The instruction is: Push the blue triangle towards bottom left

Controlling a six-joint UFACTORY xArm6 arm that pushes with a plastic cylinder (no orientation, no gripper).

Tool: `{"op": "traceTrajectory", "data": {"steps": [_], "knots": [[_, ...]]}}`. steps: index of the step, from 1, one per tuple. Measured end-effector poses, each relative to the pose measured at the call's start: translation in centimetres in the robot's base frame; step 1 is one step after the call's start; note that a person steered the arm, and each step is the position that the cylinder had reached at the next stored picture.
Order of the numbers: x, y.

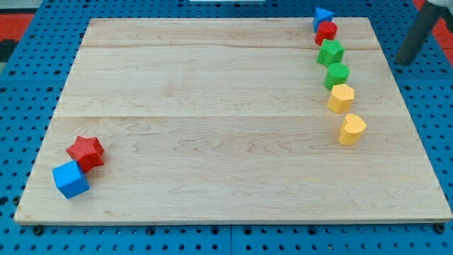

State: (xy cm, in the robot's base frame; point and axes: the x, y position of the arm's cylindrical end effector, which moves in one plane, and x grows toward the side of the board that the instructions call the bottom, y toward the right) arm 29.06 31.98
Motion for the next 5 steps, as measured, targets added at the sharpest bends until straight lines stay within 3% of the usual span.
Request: {"op": "traceTrajectory", "data": {"steps": [1,2,3,5], "knots": [[-6.4,-2.4],[-9.8,-4.1],[-9.8,-6.5],[-9.9,-21.6]]}}
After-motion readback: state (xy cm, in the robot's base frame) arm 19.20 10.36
